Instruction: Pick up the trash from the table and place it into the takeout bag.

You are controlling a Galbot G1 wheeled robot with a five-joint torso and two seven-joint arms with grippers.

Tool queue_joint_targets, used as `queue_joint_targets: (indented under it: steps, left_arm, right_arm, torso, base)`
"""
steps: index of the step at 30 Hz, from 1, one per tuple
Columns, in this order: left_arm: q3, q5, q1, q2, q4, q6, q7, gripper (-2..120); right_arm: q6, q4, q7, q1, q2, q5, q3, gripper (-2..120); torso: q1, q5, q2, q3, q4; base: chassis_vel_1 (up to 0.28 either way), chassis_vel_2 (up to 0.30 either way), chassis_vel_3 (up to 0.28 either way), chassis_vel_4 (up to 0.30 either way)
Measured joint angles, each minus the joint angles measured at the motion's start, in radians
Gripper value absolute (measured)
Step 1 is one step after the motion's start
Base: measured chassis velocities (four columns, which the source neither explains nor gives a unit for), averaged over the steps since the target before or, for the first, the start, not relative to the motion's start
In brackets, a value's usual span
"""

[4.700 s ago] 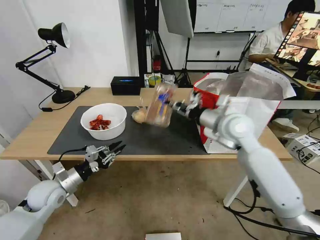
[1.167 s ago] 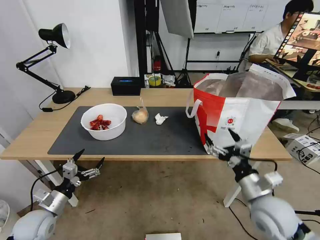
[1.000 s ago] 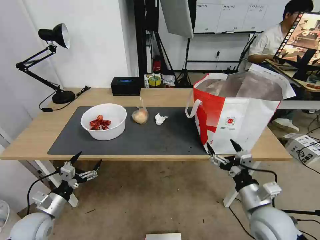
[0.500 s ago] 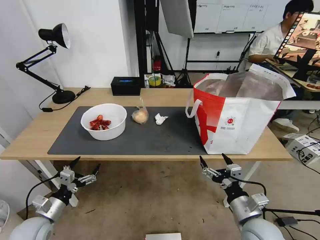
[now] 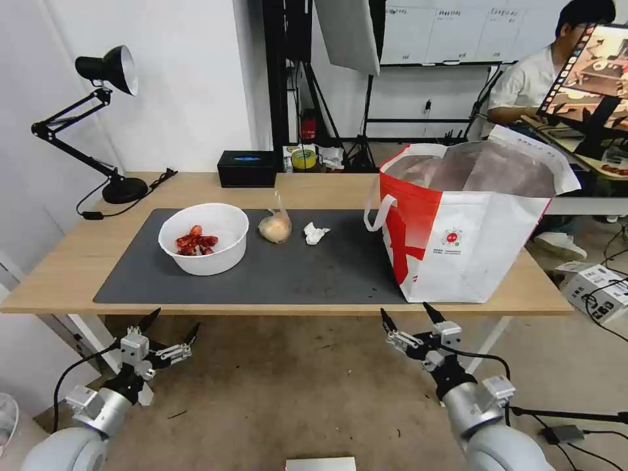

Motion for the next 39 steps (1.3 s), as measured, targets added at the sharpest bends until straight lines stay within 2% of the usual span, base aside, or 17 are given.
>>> queue_joint_targets:
  steps: [11,14,15,17,23,26,35,39]
  left_arm:
    - [-0.004,-0.003,-0.004,0.003,-0.008,0.0,0.002,100]
    - [-0.004,-0.004,-0.008,0.0,-0.008,0.0,0.002,100]
    - [-0.004,-0.004,-0.008,0.0,-0.008,0.0,0.002,100]
    - [-0.006,-0.004,-0.005,-0.004,-0.014,0.001,0.001,100]
    - [-0.017,-0.003,0.001,-0.006,-0.016,0.001,0.001,100]
    - [-0.033,-0.004,0.006,-0.005,-0.016,0.001,0.001,100]
    - [-0.034,-0.006,0.004,-0.007,-0.017,0.001,0.001,100]
    - [-0.028,-0.005,0.0,-0.007,-0.017,0.001,0.001,100]
  right_arm:
    - [-0.046,-0.015,-0.068,0.17,-0.09,0.052,-0.103,100]
    - [-0.074,-0.057,-0.086,0.3,-0.108,0.104,-0.191,100]
    - [-0.074,-0.057,-0.086,0.3,-0.108,0.104,-0.191,100]
    - [-0.1,-0.091,-0.084,0.412,-0.107,0.125,-0.272,100]
    - [-0.144,-0.139,-0.058,0.55,-0.09,0.143,-0.376,100]
    - [-0.23,-0.211,0.019,0.718,-0.032,0.172,-0.509,100]
    - [-0.306,-0.328,0.193,0.895,0.088,0.191,-0.616,100]
    - [-0.355,-0.419,0.276,0.981,0.163,0.215,-0.66,100]
  torso:
    - [0.0,-0.0001,0.0,0.0,0.0]
    - [0.0,0.0,0.0,0.0,-0.0001]
    - [0.0,0.0,0.0,0.0,-0.0001]
    - [0.0,-0.0001,0.0,0.0,0.0001]
    - [0.0,0.0,0.0,0.0,0.0001]
    - [0.0,-0.0001,0.0,0.0,0.0002]
    - [0.0,-0.0003,0.0,0.0,0.0001]
    - [0.0,-0.0002,0.0,0.0,0.0001]
  base:
    - [0.0,0.0,0.0,0.0]
    - [0.0,0.0,0.0,0.0]
    - [0.0,0.0,0.0,0.0]
    - [0.0,0.0,0.0,0.0]
    - [0.0,0.0,0.0,0.0]
    - [0.0,0.0,0.0,0.0]
    - [0.0,0.0,0.0,0.0]
    - [0.0,0.0,0.0,0.0]
